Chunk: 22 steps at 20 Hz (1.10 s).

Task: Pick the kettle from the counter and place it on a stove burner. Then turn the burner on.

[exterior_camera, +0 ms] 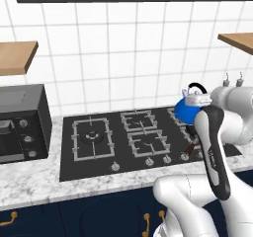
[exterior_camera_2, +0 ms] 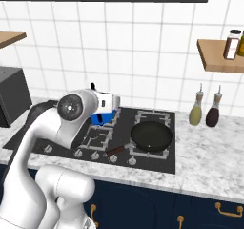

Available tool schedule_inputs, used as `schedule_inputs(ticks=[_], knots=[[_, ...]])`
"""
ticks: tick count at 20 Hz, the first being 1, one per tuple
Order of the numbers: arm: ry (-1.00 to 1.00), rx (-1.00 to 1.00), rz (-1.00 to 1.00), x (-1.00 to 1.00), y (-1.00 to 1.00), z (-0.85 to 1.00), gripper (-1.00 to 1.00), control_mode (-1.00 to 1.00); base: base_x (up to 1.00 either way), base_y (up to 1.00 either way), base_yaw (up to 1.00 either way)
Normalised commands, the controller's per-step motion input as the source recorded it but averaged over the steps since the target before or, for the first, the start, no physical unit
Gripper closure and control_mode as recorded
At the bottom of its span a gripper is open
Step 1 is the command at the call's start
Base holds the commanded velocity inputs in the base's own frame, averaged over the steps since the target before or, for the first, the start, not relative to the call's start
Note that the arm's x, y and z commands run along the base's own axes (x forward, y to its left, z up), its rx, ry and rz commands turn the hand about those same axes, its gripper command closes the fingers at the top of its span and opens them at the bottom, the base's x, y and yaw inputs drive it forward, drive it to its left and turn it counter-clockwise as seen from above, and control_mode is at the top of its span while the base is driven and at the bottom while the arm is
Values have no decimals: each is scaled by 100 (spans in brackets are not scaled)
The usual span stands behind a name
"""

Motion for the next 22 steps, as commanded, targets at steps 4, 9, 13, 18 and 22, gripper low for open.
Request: schedule_inputs(ticks=[4, 9, 13, 18, 22], knots=[[3, -4, 0, 0, 50, 0, 100, -100, 0, 0, 0], [0, -7, -1, 0, 76, 0, 100, -100, 0, 0, 0], [0, -3, -2, 0, 40, 0, 100, -100, 0, 0, 0], [0, 0, 0, 0, 0, 0, 100, -100, 0, 0, 0], [-5, 0, 0, -11, 7, 3, 100, -100, 0, 0, 0]])
